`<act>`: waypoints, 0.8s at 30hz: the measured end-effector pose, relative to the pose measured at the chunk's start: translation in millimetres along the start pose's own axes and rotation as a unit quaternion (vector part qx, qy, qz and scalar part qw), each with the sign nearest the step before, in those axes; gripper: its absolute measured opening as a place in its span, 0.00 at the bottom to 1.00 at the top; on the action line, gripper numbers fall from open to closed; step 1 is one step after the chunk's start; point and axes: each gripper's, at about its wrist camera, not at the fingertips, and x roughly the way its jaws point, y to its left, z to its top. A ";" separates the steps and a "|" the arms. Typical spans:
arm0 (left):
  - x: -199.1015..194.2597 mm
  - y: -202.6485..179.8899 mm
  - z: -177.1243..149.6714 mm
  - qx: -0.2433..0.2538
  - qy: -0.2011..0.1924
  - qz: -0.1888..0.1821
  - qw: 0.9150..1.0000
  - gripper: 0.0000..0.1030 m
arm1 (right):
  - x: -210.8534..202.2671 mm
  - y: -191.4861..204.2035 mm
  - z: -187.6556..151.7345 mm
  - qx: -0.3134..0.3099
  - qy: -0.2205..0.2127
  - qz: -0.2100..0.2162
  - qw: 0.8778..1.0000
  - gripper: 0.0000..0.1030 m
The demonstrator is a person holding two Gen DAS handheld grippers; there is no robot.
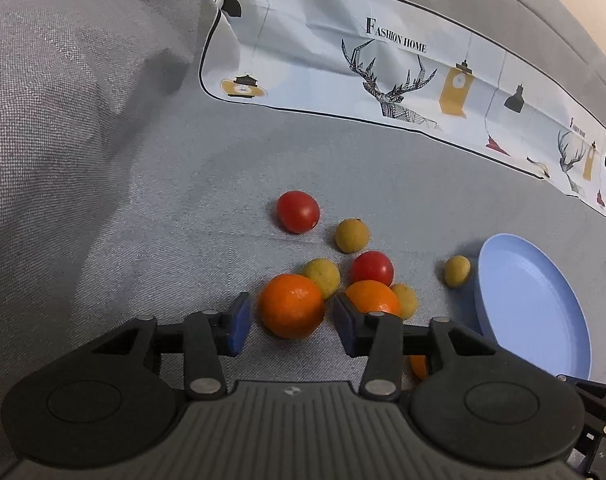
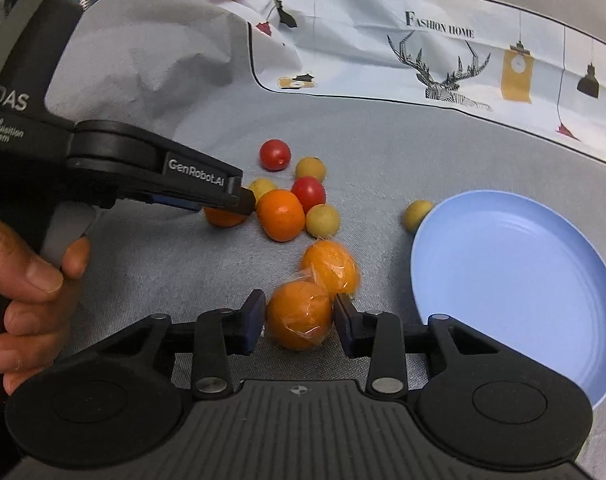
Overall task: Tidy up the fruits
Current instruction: 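Grasp an orange with the left tool while the right tool grasps a bagged orange, then lift the oranges and carry both tools over the blue plate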
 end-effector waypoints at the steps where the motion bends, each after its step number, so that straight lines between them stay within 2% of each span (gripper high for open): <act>1: 0.1 -0.2 -0.3 0.002 0.000 0.002 1.000 0.39 | -1.1 -0.5 -0.2 0.001 0.000 0.002 1.000 0.38; 10: -18.9 -1.7 0.5 -0.004 -0.020 0.012 1.000 0.38 | -20.1 -0.1 -4.1 -0.019 -0.001 0.015 1.000 0.38; 16: -9.2 -10.3 -2.9 0.023 0.027 0.037 0.999 0.38 | -18.7 0.4 -9.5 -0.027 0.019 0.018 0.999 0.38; 24: -8.4 -13.1 -4.7 0.034 0.023 0.046 0.998 0.38 | -18.3 -1.5 -12.1 -0.028 0.021 0.023 0.999 0.38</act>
